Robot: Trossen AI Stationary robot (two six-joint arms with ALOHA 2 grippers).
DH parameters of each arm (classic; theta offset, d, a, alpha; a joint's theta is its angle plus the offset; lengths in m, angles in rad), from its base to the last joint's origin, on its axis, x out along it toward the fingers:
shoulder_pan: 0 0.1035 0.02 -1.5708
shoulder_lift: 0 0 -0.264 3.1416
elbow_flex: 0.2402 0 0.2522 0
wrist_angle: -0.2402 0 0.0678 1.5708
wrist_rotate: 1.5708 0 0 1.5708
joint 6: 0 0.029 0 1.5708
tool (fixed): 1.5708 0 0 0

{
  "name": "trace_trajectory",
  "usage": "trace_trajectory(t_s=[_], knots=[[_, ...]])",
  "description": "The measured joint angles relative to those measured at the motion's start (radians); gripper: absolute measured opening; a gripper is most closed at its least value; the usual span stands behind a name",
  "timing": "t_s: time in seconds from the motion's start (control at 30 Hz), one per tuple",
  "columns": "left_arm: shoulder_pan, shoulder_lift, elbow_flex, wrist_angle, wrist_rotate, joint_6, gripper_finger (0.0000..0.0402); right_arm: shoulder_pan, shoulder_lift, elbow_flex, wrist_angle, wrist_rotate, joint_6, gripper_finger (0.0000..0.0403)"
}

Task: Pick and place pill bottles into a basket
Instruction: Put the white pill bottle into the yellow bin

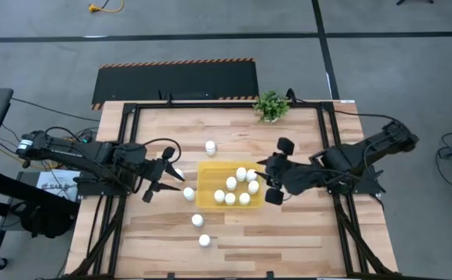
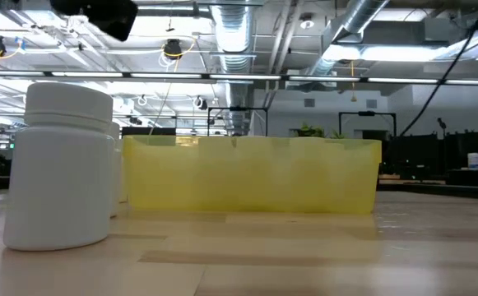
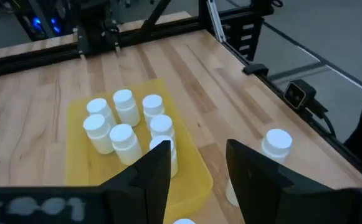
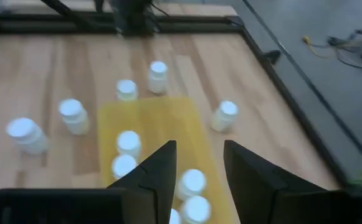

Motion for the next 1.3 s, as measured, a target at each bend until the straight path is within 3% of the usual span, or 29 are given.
trace_trajectory(t_s=[0.17,0.3,0.53,0.8,1.13,1.3], knots=[[0.0,0.104,0.138,-0.159,0.004,0.037,0.0144,0.035,-0.12,-0.275,0.273,-0.016,0.0,0.0125],[0.01,0.204,0.239,-0.265,0.0,0.07,0.0144,0.044,-0.161,-0.392,0.38,-0.015,0.005,0.0125],[0.1,0.351,0.395,-0.359,0.038,0.159,0.0144,0.04,-0.149,-0.421,0.417,-0.022,0.062,0.0125],[0.195,0.477,0.472,-0.398,0.172,0.236,0.0144,0.051,-0.159,-0.46,0.382,-0.213,-0.038,0.0124],[0.224,0.537,0.512,-0.35,0.165,0.238,0.0144,-0.058,-0.521,-0.922,0.796,-0.404,-0.127,0.0124],[0.224,0.537,0.524,-0.326,0.115,0.219,0.0144,-0.098,-0.629,-1.037,0.773,-0.385,-0.088,0.0124]])
